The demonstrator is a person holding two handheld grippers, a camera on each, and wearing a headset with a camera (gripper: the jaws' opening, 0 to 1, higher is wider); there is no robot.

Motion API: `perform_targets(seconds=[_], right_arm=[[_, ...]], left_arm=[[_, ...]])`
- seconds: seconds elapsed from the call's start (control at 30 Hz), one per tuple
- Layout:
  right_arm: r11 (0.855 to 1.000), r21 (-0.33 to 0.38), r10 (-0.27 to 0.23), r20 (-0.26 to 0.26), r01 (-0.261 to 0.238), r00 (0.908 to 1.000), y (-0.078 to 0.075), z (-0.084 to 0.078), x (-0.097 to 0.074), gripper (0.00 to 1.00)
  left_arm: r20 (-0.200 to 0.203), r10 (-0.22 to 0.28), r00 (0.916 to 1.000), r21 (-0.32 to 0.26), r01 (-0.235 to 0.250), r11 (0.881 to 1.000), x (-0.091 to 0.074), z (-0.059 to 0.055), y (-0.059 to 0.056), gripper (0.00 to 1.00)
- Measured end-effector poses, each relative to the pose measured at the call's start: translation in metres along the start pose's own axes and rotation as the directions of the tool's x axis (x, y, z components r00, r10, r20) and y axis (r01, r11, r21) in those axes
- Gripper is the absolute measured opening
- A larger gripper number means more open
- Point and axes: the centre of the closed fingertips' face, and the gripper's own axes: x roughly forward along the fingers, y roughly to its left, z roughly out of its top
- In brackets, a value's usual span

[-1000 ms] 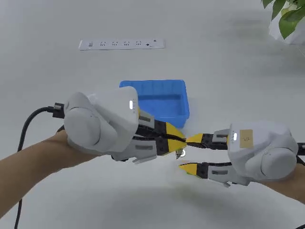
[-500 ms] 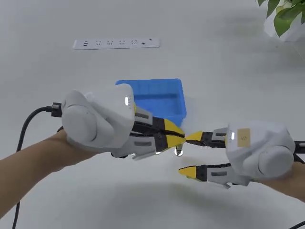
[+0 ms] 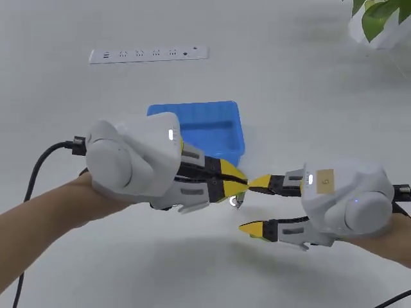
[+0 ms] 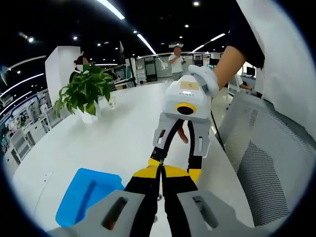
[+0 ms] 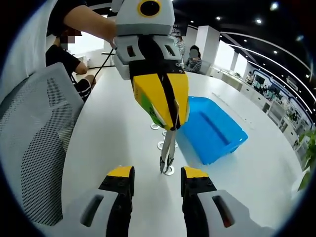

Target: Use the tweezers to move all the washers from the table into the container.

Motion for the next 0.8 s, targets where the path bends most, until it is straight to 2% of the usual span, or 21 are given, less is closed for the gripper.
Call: perform_targets(seconds=[0.2, 0.37, 0.57, 0.67, 0.8], right_arm=[[1.0, 0.002, 0.012, 0.002, -0.012, 0.9999, 0.0, 0.002, 0.003, 0.37], [1.0, 0.0, 0.024, 0.004, -0.024, 0.9997, -0.006, 0.008, 0.011, 0.35], [0.998, -0.011, 0.069, 0.008, -0.069, 0.9976, -0.008, 0.013, 0.015, 0.23], [0.996, -0.018, 0.089, -0.008, -0.089, 0.996, -0.008, 0.01, 0.017, 0.19], [0.995, -0.007, 0.095, -0.008, -0.095, 0.9954, -0.012, 0.009, 0.018, 0.13]], left_arm=[[-0.013, -0.005, 0.9999, -0.041, 0.004, 0.999, -0.001, 0.001, 0.005, 0.05], [-0.045, -0.061, 0.9971, -0.018, 0.061, 0.998, 0.0, 0.003, -0.002, 0.05], [-0.048, -0.066, 0.9966, -0.031, 0.065, 0.997, 0.003, 0.003, -0.001, 0.05], [-0.051, -0.068, 0.9964, -0.032, 0.066, 0.997, 0.003, 0.002, 0.0, 0.05], [-0.054, -0.071, 0.996, -0.033, 0.069, 0.997, 0.004, 0.002, -0.001, 0.05]])
